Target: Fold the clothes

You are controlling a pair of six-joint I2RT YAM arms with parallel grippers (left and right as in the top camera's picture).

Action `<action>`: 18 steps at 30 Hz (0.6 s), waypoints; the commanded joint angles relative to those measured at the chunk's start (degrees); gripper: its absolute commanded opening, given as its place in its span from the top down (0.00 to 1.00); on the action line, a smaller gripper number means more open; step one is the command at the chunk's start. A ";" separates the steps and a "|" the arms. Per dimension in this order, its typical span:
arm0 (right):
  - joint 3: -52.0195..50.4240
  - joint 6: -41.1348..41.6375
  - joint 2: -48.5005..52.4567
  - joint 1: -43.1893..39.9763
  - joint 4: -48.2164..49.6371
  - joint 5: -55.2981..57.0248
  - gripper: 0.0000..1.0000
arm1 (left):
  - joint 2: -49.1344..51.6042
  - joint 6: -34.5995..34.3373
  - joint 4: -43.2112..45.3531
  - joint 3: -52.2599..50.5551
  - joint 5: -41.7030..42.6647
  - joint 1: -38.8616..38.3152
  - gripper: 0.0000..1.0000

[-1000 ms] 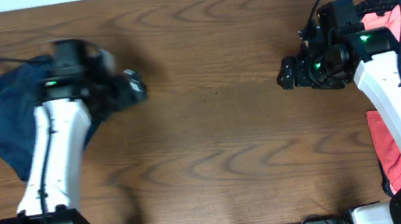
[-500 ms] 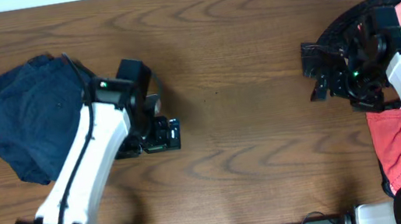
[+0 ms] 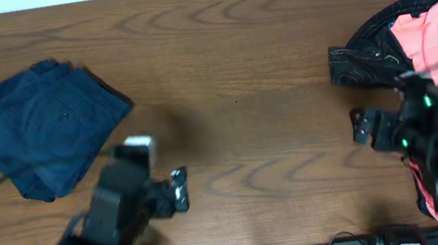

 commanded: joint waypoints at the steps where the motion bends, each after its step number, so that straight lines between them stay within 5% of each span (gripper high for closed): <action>1: -4.02 -0.44 -6.16 0.68 2.16 2.43 0.01 | -5.20 -1.05 0.94 -2.95 -3.43 -0.24 0.02; 18: -5.90 -0.44 -10.93 0.68 -8.46 2.40 0.01 | -8.07 -1.07 0.37 -3.21 -4.11 -0.24 0.02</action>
